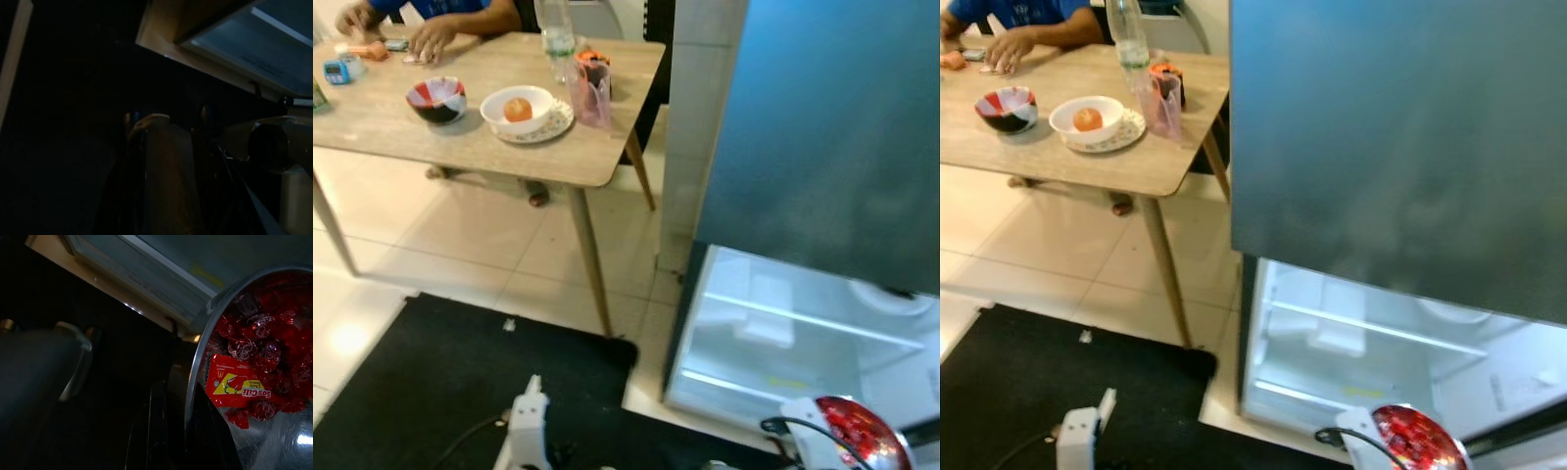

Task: Restocking fridge

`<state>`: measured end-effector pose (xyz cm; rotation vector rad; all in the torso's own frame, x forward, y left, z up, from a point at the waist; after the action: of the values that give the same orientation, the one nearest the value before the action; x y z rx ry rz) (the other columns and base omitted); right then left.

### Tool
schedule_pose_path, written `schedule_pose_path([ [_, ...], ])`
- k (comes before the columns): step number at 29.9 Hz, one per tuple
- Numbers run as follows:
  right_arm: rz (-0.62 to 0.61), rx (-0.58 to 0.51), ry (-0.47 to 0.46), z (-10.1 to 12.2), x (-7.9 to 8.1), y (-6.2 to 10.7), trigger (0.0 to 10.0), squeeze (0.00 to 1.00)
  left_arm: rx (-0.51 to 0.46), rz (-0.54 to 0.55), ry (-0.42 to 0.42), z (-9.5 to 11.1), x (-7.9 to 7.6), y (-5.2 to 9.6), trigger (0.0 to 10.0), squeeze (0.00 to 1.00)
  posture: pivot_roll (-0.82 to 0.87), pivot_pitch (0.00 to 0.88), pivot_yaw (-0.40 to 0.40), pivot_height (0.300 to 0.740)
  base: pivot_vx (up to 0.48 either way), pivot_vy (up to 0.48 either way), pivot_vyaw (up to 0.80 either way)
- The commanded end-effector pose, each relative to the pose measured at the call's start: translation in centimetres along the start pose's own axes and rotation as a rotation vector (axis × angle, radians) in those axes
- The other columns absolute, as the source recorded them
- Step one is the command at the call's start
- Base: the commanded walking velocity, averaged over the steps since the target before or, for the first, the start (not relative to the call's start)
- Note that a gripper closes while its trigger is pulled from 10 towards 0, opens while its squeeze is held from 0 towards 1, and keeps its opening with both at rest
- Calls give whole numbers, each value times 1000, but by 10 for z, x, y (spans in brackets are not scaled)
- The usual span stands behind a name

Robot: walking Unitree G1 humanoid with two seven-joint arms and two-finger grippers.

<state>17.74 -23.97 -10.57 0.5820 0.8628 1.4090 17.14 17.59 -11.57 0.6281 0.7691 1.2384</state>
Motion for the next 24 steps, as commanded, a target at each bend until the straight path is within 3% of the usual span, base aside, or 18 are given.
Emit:
schedule_pose_path([
  [1, -16, -12, 13, 3, -5, 0, 10000, 0, 23, 5, 4, -7, 1, 2, 10000, 0, -28, 80, 6, 740, 0, 0, 0],
  [13, 20, -66, 106, 20, 3, -3, 10000, 0, 25, -7, 4, -9, -3, 1, 10000, 0, -30, 83, 5, 740, 0, 0, 0],
  [21, 78, -154, 220, 49, 17, -8, 10000, 0, 3, -63, -83, 1, -12, -3, 10000, 0, -30, 86, 2, 740, 0, 0, 0],
  [22, 125, -200, 279, 64, 29, -9, 10000, 0, -27, -87, -116, 11, -17, -6, 10000, 0, -30, 88, 0, 740, 0, 0, 0],
  [24, 139, -214, 299, 68, 33, -9, 10000, 0, -37, -93, -127, 15, -18, -7, 10000, 0, -30, 88, 0, 740, 0, 0, 0],
])
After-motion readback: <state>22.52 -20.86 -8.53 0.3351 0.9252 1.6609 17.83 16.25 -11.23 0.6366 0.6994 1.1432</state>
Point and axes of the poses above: a point about 5 cm out from each wrist's last joint towards the gripper, its own y axis pointing back from the gripper into the wrist, its own z axis along the axis of the wrist's last joint, x = y × z, the point moved 3 cm from there along -y, pointing out of the wrist towards the gripper, and after that the axes turned 12 degrees about -y, right-handed, at the moved point
